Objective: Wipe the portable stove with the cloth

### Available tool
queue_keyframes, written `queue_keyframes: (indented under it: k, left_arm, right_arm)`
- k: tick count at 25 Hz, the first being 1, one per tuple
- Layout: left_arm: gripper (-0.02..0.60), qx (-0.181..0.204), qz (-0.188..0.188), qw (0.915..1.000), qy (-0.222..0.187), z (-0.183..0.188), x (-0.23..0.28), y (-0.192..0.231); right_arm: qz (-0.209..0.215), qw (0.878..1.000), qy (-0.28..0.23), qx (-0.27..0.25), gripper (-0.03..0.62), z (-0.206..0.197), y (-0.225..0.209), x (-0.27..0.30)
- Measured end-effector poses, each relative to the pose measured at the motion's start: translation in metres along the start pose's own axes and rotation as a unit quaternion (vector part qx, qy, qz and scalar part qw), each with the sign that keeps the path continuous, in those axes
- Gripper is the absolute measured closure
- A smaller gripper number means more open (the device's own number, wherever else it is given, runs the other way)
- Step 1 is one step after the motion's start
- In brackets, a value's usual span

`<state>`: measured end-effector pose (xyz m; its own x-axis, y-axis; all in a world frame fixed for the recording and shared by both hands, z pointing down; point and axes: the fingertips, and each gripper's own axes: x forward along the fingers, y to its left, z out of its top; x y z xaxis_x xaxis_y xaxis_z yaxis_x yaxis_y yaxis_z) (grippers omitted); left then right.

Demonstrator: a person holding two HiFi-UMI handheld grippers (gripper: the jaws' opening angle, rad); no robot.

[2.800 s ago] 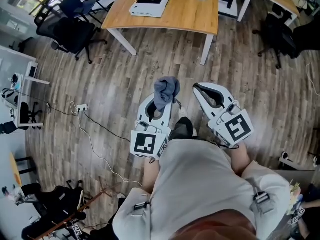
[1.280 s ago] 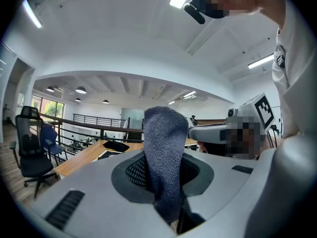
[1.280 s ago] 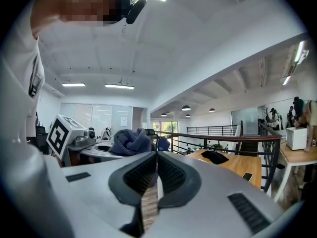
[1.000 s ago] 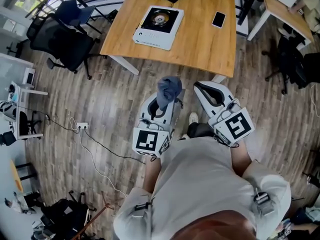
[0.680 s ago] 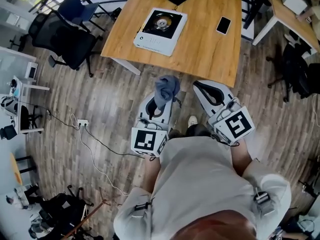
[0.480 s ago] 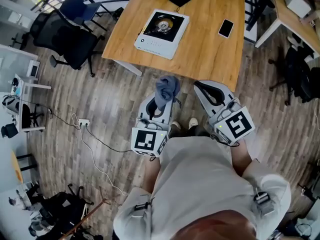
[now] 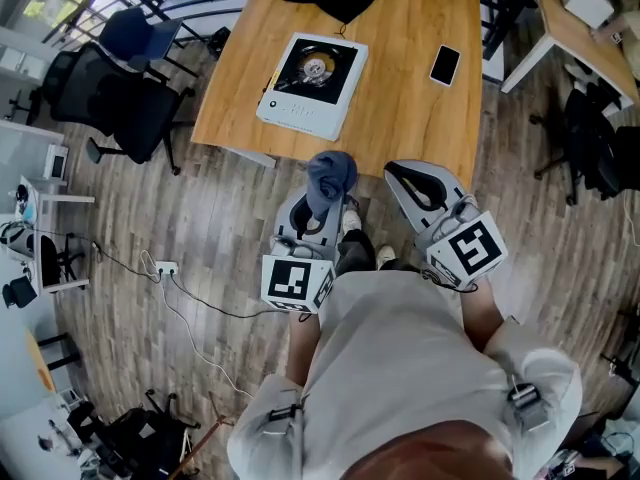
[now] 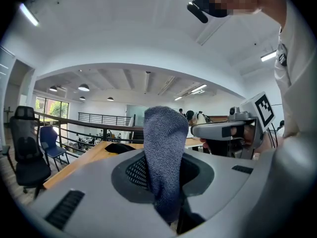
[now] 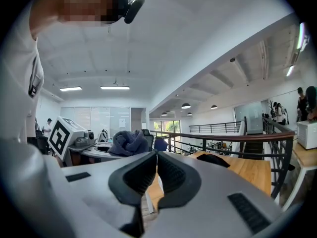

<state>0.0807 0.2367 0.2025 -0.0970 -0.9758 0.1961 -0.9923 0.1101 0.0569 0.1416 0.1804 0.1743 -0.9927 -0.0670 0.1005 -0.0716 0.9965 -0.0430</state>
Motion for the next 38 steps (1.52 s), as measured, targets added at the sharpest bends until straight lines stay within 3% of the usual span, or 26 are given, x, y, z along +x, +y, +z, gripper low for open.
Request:
queue_keyframes:
  k: [10, 21, 29, 38]
  left_arm:
    - [0.488, 0.007, -0.055, 0.9984, -0.005, 0.021, 0.065, 0.059]
    - [0.488, 0.005, -0.084, 0.9965, 0.002, 0.022, 0.097, 0.13]
    - [0.488, -0.001, -0.109, 0.9939, 0.019, 0.017, 0.129, 0.139]
    - [0.488, 0.006, -0.112, 0.9929, 0.041, 0.015, 0.174, 0.141]
  right_arm:
    - [-0.065, 0.998, 0.012, -0.005, 0.572, 0.008, -0.054, 0.062]
    - [-0.094, 0.995, 0.032, -0.015, 0.572, 0.002, -0.073, 0.139]
    - [-0.117, 0.991, 0.057, -0.002, 0.572, -0.013, -0.098, 0.148]
    - [-0.104, 0.993, 0.051, 0.016, 0.572, -0.02, -0.139, 0.173]
